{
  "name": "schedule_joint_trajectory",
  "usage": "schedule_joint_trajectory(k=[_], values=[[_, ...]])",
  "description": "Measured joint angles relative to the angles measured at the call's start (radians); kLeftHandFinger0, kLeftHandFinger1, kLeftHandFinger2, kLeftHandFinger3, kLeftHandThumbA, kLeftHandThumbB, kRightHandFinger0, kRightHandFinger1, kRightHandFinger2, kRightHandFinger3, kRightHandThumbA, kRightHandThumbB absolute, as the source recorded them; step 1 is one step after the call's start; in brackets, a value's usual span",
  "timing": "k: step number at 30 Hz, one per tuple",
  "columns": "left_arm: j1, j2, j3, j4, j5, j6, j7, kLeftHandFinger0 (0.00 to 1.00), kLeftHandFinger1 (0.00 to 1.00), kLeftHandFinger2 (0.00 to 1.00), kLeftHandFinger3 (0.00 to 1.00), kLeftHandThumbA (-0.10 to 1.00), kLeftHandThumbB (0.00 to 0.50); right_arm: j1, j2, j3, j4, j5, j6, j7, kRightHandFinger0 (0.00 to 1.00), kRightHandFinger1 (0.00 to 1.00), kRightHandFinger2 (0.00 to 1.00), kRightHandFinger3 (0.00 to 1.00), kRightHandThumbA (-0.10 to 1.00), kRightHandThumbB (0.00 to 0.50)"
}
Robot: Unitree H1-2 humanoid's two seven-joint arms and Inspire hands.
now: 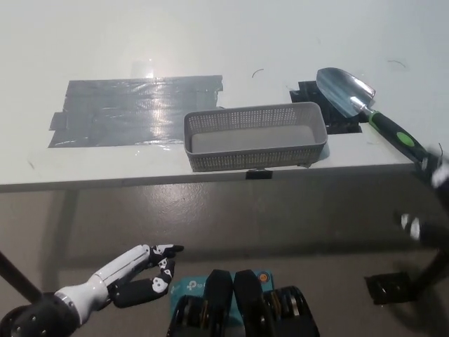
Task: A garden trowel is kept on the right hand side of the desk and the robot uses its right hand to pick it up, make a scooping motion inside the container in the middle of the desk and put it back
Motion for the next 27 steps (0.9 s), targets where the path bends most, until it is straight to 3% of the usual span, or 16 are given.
schedule_joint_trajectory(k=[3, 10, 15, 20, 23, 25, 27], values=[[0.01, -0.001, -0.001, -0.015, 0.003, 0.004, -0.006, 1.0, 1.0, 1.0, 1.0, 0.99, 0.111, -0.124, 0.001, -0.01, 0.0, -0.065, 0.038, 0.002, 1.0, 1.0, 1.0, 1.0, 1.0, 0.5], [0.018, -0.002, 0.0, -0.024, 0.003, 0.008, -0.018, 1.0, 1.0, 1.0, 1.0, 0.99, 0.122, -0.312, 0.027, -0.022, 0.1, -0.165, 0.124, 0.022, 1.0, 1.0, 1.0, 1.0, 1.0, 0.5], [0.02, -0.001, 0.0, -0.025, 0.004, 0.013, -0.018, 1.0, 1.0, 1.0, 1.0, 0.99, 0.102, -0.353, 0.056, -0.015, 0.215, -0.192, 0.147, 0.033, 1.0, 1.0, 1.0, 1.0, 1.0, 0.5], [0.023, -0.001, 0.0, -0.029, 0.006, 0.015, -0.018, 1.0, 1.0, 1.0, 1.0, 1.0, 0.142, -0.402, 0.092, 0.007, 0.384, -0.201, 0.161, 0.044, 1.0, 1.0, 1.0, 1.0, 1.0, 0.5], [0.024, -0.001, 0.0, -0.032, 0.008, 0.015, -0.018, 1.0, 1.0, 1.0, 1.0, 1.0, 0.131, -0.424, 0.115, 0.019, 0.456, -0.203, 0.164, 0.049, 1.0, 1.0, 1.0, 1.0, 1.0, 0.5], [0.026, -0.001, 0.0, -0.035, 0.008, 0.017, -0.019, 1.0, 1.0, 1.0, 1.0, 1.0, 0.114, -0.437, 0.134, 0.022, 0.488, -0.208, 0.165, 0.057, 1.0, 1.0, 1.0, 1.0, 1.0, 0.482], [0.026, 0.0, 0.0, -0.04, 0.009, 0.02, -0.022, 1.0, 1.0, 1.0, 1.0, 1.0, 0.131, -0.456, 0.152, 0.032, 0.526, -0.212, 0.166, 0.068, 1.0, 1.0, 1.0, 1.0, 1.0, 0.47]])
